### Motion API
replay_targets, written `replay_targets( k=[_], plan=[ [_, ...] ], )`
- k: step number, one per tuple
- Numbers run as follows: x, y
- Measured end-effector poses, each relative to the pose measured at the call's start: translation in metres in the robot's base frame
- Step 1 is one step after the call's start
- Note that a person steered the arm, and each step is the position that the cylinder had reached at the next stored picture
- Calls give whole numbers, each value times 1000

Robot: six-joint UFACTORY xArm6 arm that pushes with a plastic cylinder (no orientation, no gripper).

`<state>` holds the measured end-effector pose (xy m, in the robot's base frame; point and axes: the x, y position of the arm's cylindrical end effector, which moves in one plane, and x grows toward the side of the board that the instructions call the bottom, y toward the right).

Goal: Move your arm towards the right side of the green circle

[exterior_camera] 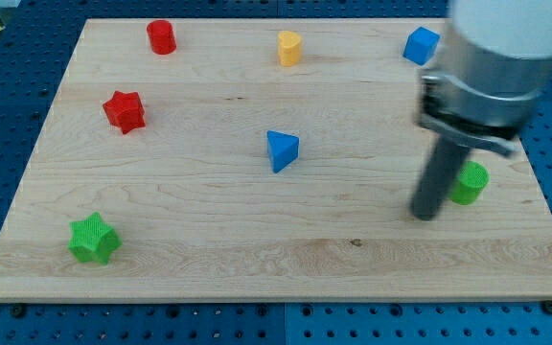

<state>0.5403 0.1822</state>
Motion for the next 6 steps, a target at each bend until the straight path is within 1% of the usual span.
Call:
replay_targets(
  k=[1, 2, 3, 4, 6],
  plan=[
    [7, 76],
    [7, 136],
    [6, 163],
    [-13, 158],
    [-13, 158]
  ],
)
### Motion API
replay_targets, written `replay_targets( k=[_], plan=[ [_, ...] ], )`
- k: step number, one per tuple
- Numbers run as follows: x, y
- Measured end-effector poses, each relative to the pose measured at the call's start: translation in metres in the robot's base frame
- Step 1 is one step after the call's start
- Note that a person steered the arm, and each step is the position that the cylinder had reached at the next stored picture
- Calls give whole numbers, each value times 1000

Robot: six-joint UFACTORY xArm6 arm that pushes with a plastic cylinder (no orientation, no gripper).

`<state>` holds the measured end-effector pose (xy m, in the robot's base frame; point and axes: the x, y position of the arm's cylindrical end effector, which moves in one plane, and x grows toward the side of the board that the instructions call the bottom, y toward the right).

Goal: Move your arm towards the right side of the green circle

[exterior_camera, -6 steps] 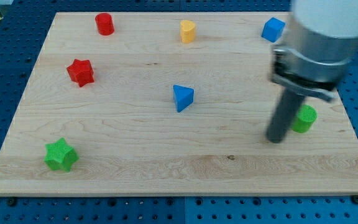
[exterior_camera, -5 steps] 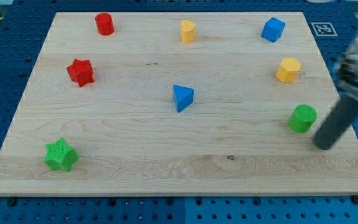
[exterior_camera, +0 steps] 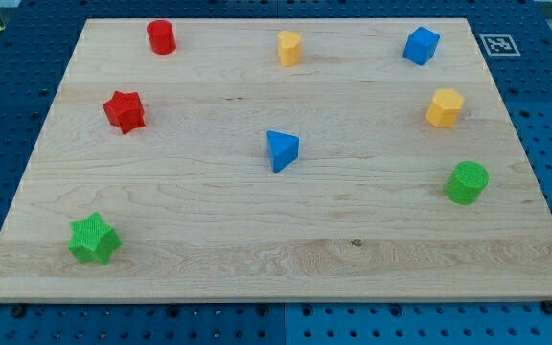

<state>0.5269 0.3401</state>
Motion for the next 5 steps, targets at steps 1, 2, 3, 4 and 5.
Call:
replay_targets(
  k=[1, 2, 3, 4, 5],
  plan=[
    [4, -24],
    [5, -77],
    [3, -67],
    [-17, -72],
    [-18, -127]
  ],
)
